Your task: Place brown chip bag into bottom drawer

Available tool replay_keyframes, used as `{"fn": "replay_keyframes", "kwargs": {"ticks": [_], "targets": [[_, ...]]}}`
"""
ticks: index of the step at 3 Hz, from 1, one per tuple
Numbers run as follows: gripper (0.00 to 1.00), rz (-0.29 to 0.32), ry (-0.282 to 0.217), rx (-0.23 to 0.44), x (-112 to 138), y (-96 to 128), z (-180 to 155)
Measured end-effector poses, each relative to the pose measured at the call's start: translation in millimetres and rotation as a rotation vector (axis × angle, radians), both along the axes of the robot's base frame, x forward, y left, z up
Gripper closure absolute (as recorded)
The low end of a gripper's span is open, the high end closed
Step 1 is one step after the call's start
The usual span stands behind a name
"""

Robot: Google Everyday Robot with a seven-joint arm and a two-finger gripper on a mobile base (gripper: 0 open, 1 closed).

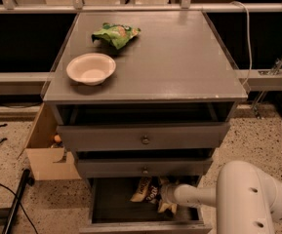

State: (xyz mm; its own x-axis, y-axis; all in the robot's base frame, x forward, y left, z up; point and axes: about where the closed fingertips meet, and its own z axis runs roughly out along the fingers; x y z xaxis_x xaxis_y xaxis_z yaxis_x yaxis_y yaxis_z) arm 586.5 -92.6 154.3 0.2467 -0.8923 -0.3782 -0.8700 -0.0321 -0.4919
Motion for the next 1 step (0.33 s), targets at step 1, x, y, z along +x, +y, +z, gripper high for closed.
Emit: {"fn": "replay_keyframes", "kwargs": {"ticks": [1], "targets": [[0.0,0.0,0.0,0.0,0.0,0.0,0.0]]}}
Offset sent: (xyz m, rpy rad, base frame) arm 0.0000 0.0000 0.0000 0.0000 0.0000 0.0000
